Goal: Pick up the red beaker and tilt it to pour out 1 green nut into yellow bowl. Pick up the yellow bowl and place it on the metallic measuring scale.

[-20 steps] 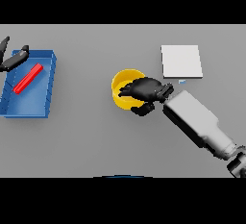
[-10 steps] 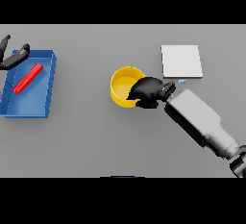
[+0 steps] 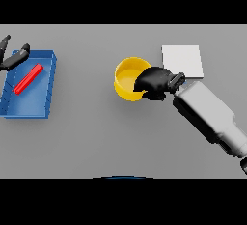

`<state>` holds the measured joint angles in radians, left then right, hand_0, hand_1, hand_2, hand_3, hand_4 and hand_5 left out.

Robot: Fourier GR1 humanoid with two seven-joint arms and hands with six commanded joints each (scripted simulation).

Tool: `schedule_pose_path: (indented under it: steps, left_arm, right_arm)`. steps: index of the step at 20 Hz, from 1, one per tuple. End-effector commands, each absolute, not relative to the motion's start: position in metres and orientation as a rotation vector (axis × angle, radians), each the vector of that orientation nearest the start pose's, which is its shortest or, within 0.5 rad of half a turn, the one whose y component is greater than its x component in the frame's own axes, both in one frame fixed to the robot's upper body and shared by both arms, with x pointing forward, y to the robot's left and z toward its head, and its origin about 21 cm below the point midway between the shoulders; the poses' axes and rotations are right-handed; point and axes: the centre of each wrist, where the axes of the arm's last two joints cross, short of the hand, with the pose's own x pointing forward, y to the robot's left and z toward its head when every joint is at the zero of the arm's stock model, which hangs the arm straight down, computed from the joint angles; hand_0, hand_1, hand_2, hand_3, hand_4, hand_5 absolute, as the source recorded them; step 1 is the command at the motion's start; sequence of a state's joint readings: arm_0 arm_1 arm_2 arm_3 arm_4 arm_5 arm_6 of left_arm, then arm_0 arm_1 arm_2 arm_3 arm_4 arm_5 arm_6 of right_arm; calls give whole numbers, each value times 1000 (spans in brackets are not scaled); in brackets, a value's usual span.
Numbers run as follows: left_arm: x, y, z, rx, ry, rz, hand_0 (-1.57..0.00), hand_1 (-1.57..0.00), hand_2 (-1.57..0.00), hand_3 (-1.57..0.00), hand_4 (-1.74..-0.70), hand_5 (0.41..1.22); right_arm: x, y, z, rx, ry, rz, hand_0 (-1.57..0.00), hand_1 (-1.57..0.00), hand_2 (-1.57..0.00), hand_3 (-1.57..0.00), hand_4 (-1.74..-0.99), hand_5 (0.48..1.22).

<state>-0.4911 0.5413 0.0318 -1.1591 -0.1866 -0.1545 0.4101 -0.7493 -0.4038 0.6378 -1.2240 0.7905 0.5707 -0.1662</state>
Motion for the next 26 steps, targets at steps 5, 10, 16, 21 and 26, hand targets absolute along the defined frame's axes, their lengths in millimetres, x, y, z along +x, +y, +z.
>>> schedule_pose_path:
  steps: [5, 10, 16, 21, 26]
  left_arm:
    - [363, 348, 107, 549, -1150, -465, 1, 1, 1, 1, -798, 702]
    - [361, 350, 110, 546, -1148, -444, 1, 1, 1, 1, -820, 717]
    - [357, 343, 112, 537, -1143, -441, 1, 1, 1, 1, -844, 739]
    - [355, 347, 118, 548, -1120, -423, 1, 1, 1, 1, -853, 761]
    - [355, 338, 118, 554, -1108, -423, 1, 1, 1, 1, -863, 784]
  right_arm:
    - [357, -141, 111, -431, -1225, 2059, -1566, -1566, -1491, -1182, -1739, 1219]
    - [368, -163, 131, -541, -1226, 1977, -1545, -1569, -1487, -1183, -1740, 1220]
    - [396, -200, 139, -693, -1252, 1847, -1564, -1571, -1542, -1153, -1741, 1221]
    - [415, -227, 128, -755, -1199, 1756, -1569, -1571, -1551, -1154, -1741, 1221]
    - [427, -248, 108, -753, -1160, 1695, -1570, -1571, -1475, -1206, -1741, 1221]
